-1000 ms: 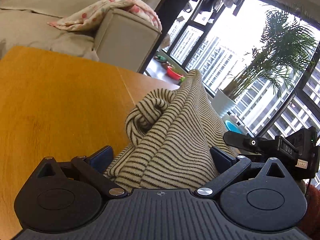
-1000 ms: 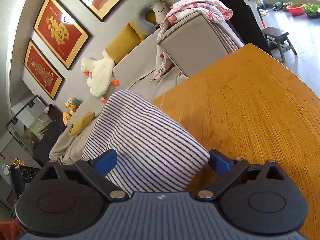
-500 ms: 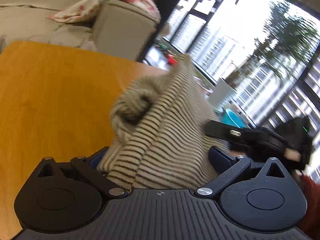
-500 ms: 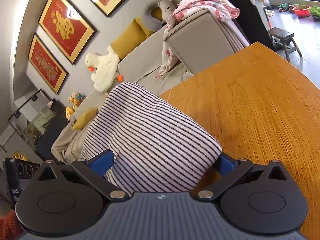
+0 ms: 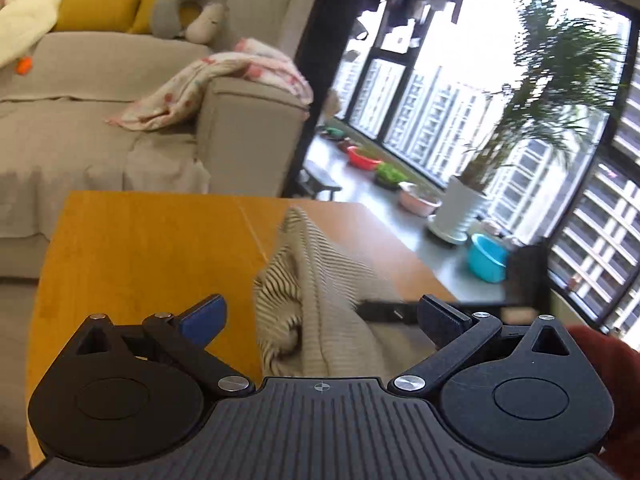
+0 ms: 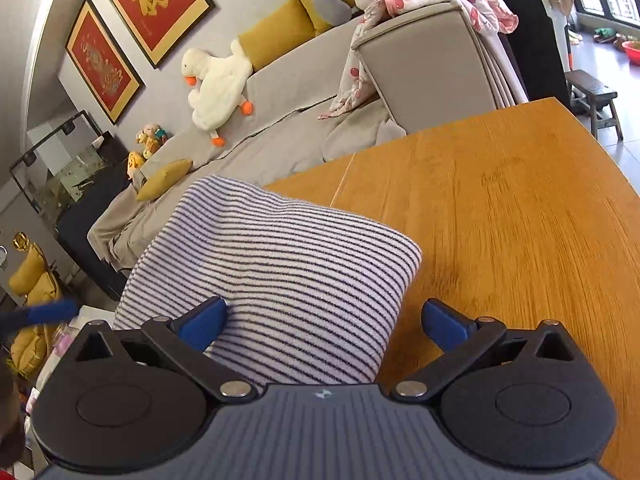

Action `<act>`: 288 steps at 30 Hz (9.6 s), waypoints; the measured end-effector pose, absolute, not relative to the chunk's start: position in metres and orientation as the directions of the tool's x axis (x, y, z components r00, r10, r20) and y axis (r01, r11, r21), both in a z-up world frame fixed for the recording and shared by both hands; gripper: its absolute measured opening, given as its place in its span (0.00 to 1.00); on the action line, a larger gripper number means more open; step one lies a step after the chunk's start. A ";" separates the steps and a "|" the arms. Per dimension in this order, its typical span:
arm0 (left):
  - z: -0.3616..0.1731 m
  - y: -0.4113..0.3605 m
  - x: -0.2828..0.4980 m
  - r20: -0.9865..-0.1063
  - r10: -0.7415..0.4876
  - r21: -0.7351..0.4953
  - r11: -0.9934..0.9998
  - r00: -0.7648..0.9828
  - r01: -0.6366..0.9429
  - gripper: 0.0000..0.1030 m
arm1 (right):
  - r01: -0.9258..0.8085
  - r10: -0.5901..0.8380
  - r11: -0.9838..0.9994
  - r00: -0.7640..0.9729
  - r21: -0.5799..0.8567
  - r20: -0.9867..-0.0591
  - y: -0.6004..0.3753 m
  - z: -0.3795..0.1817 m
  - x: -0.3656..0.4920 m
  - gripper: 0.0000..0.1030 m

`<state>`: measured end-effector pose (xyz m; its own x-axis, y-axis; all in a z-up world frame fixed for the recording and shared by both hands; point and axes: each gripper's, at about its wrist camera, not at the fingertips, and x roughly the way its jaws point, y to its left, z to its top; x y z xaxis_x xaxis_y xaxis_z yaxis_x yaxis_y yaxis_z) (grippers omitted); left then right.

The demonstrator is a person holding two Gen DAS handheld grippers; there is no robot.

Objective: Fold clothes

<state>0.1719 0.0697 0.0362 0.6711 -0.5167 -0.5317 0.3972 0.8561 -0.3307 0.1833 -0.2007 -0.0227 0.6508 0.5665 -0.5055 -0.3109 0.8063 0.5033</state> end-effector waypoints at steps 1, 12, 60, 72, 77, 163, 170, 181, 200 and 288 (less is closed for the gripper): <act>0.028 0.064 0.185 -0.558 -0.517 -0.344 0.856 0.650 0.385 1.00 | -0.317 0.578 0.799 0.638 0.510 -0.509 -0.200 -0.022 0.181 1.00; -0.013 0.056 0.208 -0.607 -0.567 -0.408 0.824 0.557 0.394 0.74 | -0.242 0.624 0.709 0.653 0.662 -0.429 -0.221 -0.031 0.154 0.77; -0.007 0.019 0.164 -0.544 -0.647 -0.442 0.762 0.534 0.473 0.65 | -0.329 0.375 0.926 0.732 0.188 -0.569 -0.169 0.029 0.184 0.56; 0.015 0.088 0.179 -0.509 -0.600 -0.523 0.785 0.617 0.332 0.46 | -0.387 0.341 0.922 0.827 -0.013 -0.447 -0.159 0.068 0.091 0.45; -0.014 0.064 0.186 -0.640 -0.522 -0.376 0.853 0.564 0.363 0.31 | -0.489 0.403 0.872 0.720 0.000 -0.565 -0.125 0.040 0.074 0.45; -0.032 0.047 0.166 -0.513 -0.729 -0.586 0.684 0.453 0.435 0.40 | -0.337 0.798 0.508 0.531 0.793 -0.286 -0.183 0.046 0.121 0.11; -0.015 0.099 0.155 -0.475 -0.782 -0.600 0.623 0.403 0.501 0.65 | -0.313 0.793 0.525 0.518 0.792 -0.321 -0.184 0.019 0.121 0.10; 0.020 0.061 0.214 -0.539 -0.672 -0.515 0.740 0.508 0.432 0.39 | -0.503 0.722 0.690 0.524 0.520 -0.452 -0.147 0.017 0.080 0.11; 0.021 0.078 0.254 -0.587 -0.525 -0.447 0.845 0.616 0.294 0.39 | -0.613 0.610 0.764 0.584 0.201 -0.536 -0.103 0.014 0.064 0.11; -0.007 0.050 0.246 -0.552 -0.642 -0.470 0.766 0.531 0.438 0.41 | -0.288 0.500 0.853 0.687 0.435 -0.527 -0.225 0.067 0.143 0.71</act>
<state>0.2457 0.0503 -0.0074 0.5314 -0.6425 -0.5521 0.4376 0.7663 -0.4705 0.1430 -0.2253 0.0671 0.6870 0.5005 -0.5268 -0.2881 0.8532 0.4348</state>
